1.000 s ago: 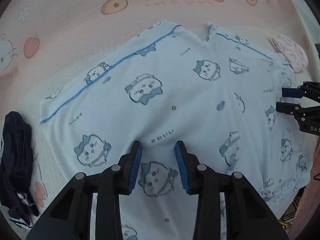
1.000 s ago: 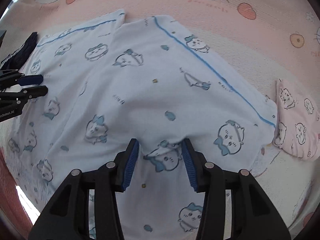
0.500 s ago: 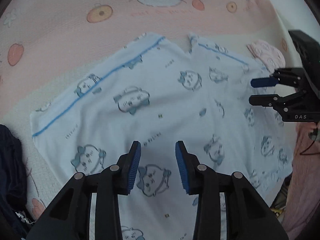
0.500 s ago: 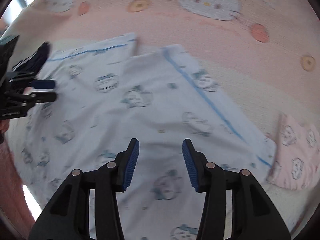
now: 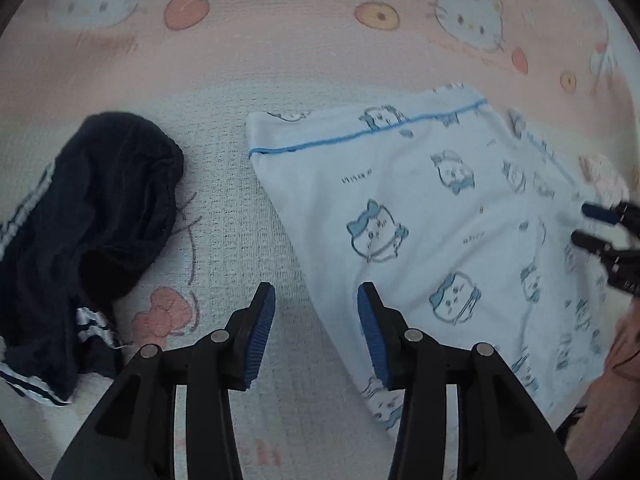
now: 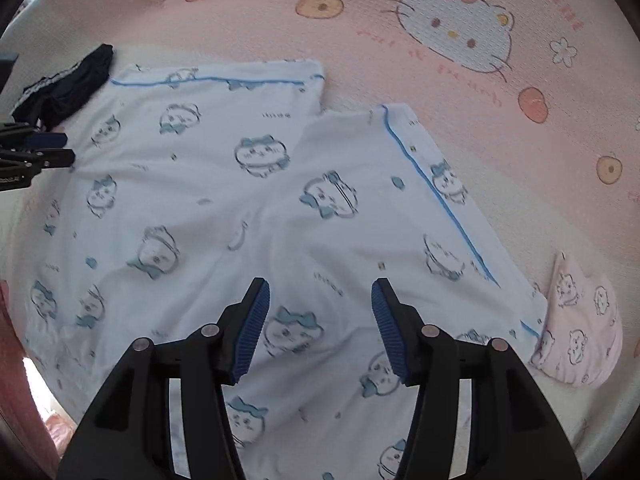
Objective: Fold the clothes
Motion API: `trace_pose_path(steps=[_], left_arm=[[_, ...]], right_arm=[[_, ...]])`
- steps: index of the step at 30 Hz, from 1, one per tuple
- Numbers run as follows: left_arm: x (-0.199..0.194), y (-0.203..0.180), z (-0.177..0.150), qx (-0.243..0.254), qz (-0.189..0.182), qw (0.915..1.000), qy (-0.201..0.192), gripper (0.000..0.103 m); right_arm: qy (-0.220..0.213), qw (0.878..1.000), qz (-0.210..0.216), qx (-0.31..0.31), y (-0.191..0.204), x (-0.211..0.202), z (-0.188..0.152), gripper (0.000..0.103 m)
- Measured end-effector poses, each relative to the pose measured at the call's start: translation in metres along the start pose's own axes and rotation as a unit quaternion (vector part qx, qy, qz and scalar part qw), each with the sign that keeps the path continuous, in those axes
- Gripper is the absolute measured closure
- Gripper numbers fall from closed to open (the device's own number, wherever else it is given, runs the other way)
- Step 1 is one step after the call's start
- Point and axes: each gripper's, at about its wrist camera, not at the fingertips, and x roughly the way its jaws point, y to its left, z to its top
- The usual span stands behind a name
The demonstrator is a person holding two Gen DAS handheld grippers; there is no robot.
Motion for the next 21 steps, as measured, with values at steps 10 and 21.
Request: trace_pose_path(steps=[10, 21], left_arm=[[0.036, 0.006, 0.051, 0.051, 0.095, 0.994, -0.018, 0.059], [0.031, -0.041, 0.079, 0.117, -0.001, 0.9917, -0.052, 0.059]], right_arm=[[0.008, 0.999, 0.021, -0.024, 0.028, 0.044, 0.08, 0.046], [0.005, 0.993, 0.068, -0.097, 0.07, 0.056, 0.133, 0.05]])
